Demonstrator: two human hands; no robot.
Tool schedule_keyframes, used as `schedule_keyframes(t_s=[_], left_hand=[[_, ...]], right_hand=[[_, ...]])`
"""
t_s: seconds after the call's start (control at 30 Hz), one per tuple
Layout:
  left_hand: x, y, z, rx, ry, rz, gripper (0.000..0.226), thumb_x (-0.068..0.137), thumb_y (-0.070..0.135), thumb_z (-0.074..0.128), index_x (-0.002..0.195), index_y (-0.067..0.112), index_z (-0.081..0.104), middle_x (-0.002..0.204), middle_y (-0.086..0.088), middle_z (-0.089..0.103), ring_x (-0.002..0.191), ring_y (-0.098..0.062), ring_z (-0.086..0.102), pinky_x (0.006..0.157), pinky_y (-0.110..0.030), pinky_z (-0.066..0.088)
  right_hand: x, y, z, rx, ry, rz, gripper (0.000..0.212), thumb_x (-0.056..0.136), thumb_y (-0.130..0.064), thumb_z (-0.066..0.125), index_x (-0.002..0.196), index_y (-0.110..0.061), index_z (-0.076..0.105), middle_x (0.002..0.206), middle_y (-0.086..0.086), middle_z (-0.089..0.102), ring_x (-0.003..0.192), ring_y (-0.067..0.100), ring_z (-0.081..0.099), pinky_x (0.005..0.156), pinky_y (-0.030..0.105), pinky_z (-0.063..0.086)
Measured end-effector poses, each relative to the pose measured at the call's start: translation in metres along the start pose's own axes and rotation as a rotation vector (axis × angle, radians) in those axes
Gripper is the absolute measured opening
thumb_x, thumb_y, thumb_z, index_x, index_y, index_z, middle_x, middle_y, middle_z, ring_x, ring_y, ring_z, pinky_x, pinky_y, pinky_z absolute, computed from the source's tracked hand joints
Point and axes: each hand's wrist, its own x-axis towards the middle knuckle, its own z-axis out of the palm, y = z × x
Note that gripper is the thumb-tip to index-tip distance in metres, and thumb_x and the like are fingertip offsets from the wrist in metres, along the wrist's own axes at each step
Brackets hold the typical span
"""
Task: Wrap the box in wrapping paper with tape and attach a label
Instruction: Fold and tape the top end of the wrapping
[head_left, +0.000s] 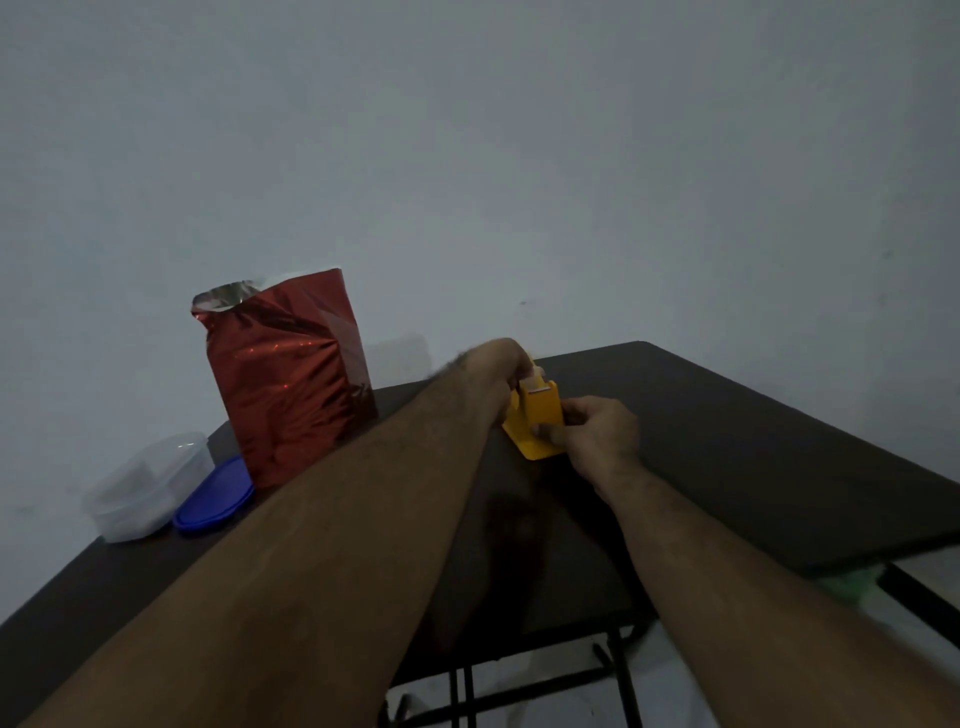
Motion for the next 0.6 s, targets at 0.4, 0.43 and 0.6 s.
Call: schedule_keyframes(t_s=[0.4, 0.43, 0.6], left_hand=[[-0.014, -0.011, 0.004, -0.045, -0.029, 0.054, 0.039, 0.100, 0.000, 0.051, 0.062, 0.009, 0.048, 0.041, 0.000, 0.043, 0.018, -0.009, 0.030, 0.030, -0.008, 0.026], [-0.011, -0.016, 0.005, -0.069, -0.017, 0.061, 0.037, 0.098, -0.001, 0.052, 0.063, 0.009, 0.048, 0.043, 0.000, 0.044, 0.016, -0.008, 0.029, 0.029, -0.008, 0.026], [0.005, -0.035, 0.016, -0.198, 0.097, 0.042, 0.031, 0.084, 0.001, 0.067, 0.115, 0.005, 0.069, 0.075, -0.002, 0.056, 0.056, -0.018, 0.045, 0.034, -0.011, 0.028]], right_hand=[[-0.001, -0.004, -0.001, -0.023, 0.002, 0.045, 0.057, 0.073, -0.038, 0.096, 0.123, -0.016, 0.078, 0.116, 0.002, 0.079, 0.103, 0.020, 0.074, 0.094, 0.042, 0.060], [-0.003, -0.005, -0.002, -0.006, -0.009, 0.049, 0.055, 0.074, -0.035, 0.095, 0.123, -0.015, 0.078, 0.116, 0.003, 0.079, 0.103, 0.020, 0.074, 0.095, 0.042, 0.060], [-0.005, -0.001, -0.013, 0.155, -0.084, 0.069, 0.035, 0.085, -0.011, 0.086, 0.119, -0.012, 0.079, 0.110, 0.006, 0.079, 0.091, 0.015, 0.073, 0.089, 0.033, 0.060]])
